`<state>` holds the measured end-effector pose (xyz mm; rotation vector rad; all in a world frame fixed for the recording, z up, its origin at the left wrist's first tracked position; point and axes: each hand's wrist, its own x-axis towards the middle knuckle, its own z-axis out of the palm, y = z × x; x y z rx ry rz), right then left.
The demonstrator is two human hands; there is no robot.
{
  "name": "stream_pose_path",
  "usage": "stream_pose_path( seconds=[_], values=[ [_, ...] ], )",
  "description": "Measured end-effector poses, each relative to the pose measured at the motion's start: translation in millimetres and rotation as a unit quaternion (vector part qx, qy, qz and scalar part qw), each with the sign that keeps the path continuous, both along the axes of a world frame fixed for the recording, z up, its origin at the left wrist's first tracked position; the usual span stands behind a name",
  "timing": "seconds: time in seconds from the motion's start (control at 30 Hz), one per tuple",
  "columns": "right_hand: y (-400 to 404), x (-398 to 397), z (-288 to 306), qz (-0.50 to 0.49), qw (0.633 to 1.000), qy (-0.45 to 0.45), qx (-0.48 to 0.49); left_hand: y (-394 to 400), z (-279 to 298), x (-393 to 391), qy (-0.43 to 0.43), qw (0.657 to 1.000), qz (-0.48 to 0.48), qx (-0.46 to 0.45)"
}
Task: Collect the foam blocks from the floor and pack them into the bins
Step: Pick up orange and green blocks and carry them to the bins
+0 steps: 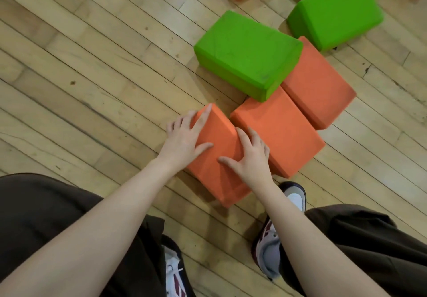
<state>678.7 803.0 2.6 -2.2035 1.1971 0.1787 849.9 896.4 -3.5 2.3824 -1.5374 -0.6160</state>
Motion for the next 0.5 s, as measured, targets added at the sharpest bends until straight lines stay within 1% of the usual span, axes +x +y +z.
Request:
stream_pose_path(
  seconds=[0.07,0.13,0.2,0.27,0.33,0.4,0.5],
  values=[
    [5.4,-0.8,4.2,0.019,1.0,-0.007,-0.008,5.1,2.1,8.9,0.009,1.0,-0.017,0.011],
    [8.9,-3.3,8.0,0.056,0.998,0.008,-0.016,10.3,5.1,16.6,0.024,0.999,-0.026,0.018],
    [10.8,-4.6,10.0,0.074,0.997,0.024,0.007,16.1,7.3,19.8,0.036,0.999,-0.027,0.012],
    [11.4,-2.1,12.0,0.079,0.997,0.012,0.024,21.8,9.5,19.2,0.042,0.999,-0.027,-0.012],
    [13.0,4.2,15.7,0.101,0.995,-0.012,-0.001,24.1,12.9,21.8,0.031,0.998,-0.046,-0.037],
    [11.6,13.1,20.9,0.104,0.993,-0.036,-0.049,21.5,19.4,29.2,0.004,0.997,-0.068,-0.047],
    [-1.4,34.5,32.6,0.088,0.989,-0.063,-0.103,17.5,33.7,42.9,-0.033,0.996,-0.027,-0.075]
  ],
)
